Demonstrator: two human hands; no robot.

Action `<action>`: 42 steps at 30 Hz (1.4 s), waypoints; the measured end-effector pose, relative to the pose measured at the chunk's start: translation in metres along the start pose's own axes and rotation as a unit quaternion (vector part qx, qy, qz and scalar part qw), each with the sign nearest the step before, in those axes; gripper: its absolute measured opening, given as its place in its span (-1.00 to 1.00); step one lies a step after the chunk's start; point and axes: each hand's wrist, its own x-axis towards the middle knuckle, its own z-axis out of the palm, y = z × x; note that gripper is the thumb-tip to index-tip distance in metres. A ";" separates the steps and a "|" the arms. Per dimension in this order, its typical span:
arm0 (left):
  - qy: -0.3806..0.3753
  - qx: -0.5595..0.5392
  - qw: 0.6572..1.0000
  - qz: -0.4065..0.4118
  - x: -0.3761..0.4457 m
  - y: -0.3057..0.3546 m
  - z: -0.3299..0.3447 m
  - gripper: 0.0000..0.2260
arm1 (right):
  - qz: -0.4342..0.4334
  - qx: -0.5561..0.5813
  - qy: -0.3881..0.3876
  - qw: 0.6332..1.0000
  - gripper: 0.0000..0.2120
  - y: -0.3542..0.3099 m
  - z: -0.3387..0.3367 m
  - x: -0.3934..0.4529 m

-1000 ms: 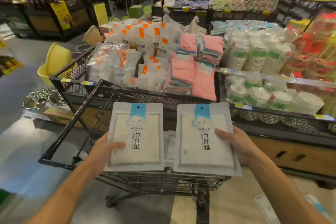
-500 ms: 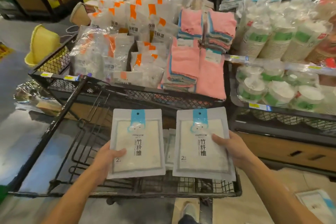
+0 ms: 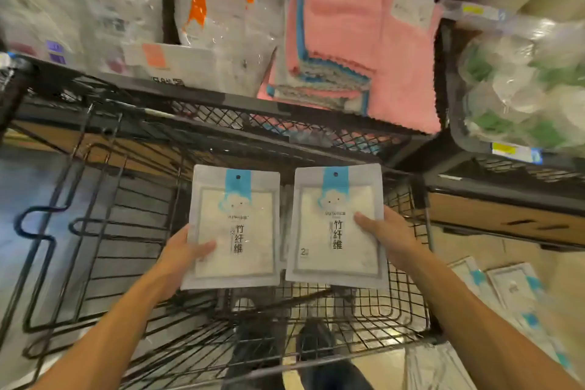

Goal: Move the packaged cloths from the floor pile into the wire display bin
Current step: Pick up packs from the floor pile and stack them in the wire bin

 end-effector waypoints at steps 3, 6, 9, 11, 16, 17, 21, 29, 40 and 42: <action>-0.006 0.029 0.999 -0.014 0.046 -0.015 0.001 -0.70 | 0.031 -0.009 0.020 0.999 -0.75 0.030 0.019 0.042; 0.009 0.055 0.998 -0.031 0.091 -0.034 0.004 -0.72 | 0.066 0.008 0.066 0.996 -0.73 0.067 0.037 0.084; 0.029 0.083 0.996 -0.027 0.126 -0.045 0.014 -0.78 | 0.083 -0.004 0.120 0.989 -0.68 0.093 0.053 0.125; 0.045 0.121 0.991 -0.019 0.139 -0.053 0.022 -0.74 | 0.074 -0.052 0.149 0.985 -0.66 0.106 0.060 0.143; 0.122 0.256 0.958 0.044 0.153 -0.073 0.046 -0.48 | 0.022 -0.280 0.230 0.932 -0.64 0.123 0.069 0.163; 0.134 0.288 0.946 0.060 0.153 -0.077 0.052 -0.44 | 0.010 -0.317 0.233 0.919 -0.59 0.125 0.070 0.164; 0.154 0.431 0.881 0.120 0.153 -0.087 0.064 -0.29 | 0.001 -0.428 0.273 0.862 -0.29 0.124 0.077 0.162; 0.161 0.620 0.734 0.225 0.104 -0.035 0.066 -0.29 | -0.101 -0.552 0.191 0.806 -0.11 0.073 0.063 0.120; 0.227 0.610 0.718 0.247 -0.069 0.082 0.054 -0.38 | -0.224 -0.593 0.154 0.758 -0.10 -0.053 0.017 -0.038; 0.235 0.604 0.717 0.255 -0.102 0.099 0.052 -0.38 | -0.234 -0.586 0.165 0.758 -0.11 -0.069 0.005 -0.070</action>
